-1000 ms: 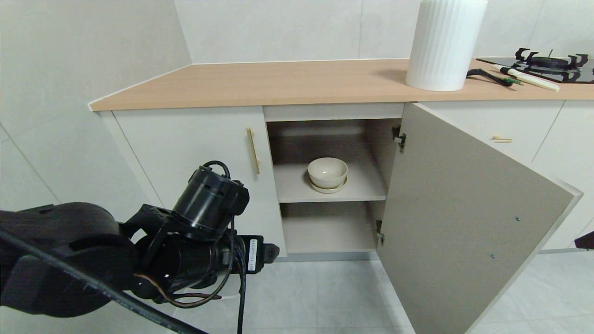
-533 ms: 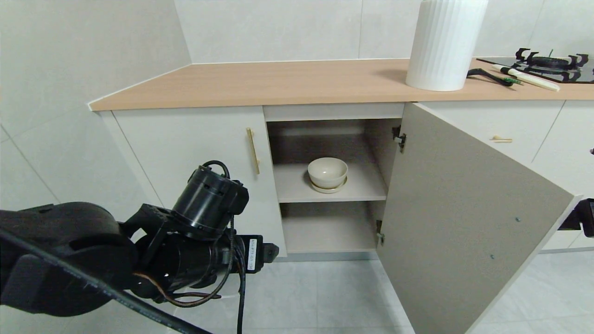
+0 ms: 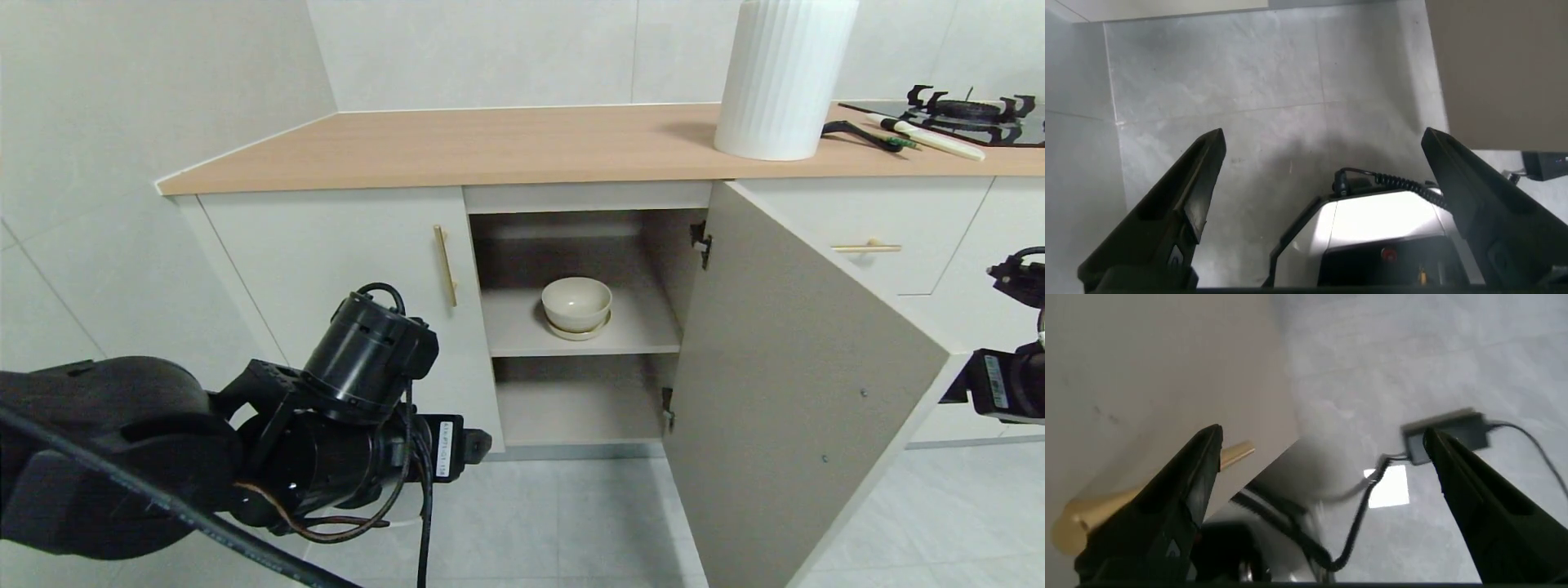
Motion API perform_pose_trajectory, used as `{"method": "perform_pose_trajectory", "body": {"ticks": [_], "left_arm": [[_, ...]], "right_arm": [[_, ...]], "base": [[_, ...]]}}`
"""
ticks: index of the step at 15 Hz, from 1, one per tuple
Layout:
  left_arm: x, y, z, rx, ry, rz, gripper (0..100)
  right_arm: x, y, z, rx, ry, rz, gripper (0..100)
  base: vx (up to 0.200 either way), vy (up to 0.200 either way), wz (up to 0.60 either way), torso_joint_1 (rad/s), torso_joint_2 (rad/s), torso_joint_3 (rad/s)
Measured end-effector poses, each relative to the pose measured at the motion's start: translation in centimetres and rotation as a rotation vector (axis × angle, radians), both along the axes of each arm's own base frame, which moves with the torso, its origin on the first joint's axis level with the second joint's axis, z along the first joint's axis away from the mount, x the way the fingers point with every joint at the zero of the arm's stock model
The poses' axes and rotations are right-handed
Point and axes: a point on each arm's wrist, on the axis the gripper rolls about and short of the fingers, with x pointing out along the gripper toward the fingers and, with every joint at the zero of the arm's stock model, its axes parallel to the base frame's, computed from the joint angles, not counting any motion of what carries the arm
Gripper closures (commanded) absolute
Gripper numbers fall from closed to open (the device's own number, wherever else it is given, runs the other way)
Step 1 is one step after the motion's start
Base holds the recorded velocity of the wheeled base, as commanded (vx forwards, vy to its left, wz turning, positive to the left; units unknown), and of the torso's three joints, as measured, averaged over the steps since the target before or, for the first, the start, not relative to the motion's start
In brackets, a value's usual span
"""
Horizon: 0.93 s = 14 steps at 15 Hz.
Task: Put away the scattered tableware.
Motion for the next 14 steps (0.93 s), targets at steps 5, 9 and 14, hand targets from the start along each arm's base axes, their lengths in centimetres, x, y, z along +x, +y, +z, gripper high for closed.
{"method": "perform_pose_trajectory", "body": {"ticks": [5, 9, 14], "left_arm": [[0.0, 0.1, 0.1, -0.003, -0.003, 0.001, 0], [0.0, 0.0, 0.2, -0.004, -0.005, -0.001, 0], [-0.1, 0.0, 0.2, -0.007, -0.005, -0.001, 0]], "right_arm": [[0.6, 3.9, -1.6, 0.068, -0.034, 0.092, 0], [1.4, 6.0, -2.7, 0.144, -0.098, 0.102, 0], [1.6, 8.8, -3.5, 0.232, -0.133, 0.142, 0]], "base": [[0.0, 0.0, 0.0, 0.0, 0.0, 0.0], [0.0, 0.0, 0.0, 0.0, 0.0, 0.0], [0.0, 0.0, 0.0, 0.0, 0.0, 0.0]]}}
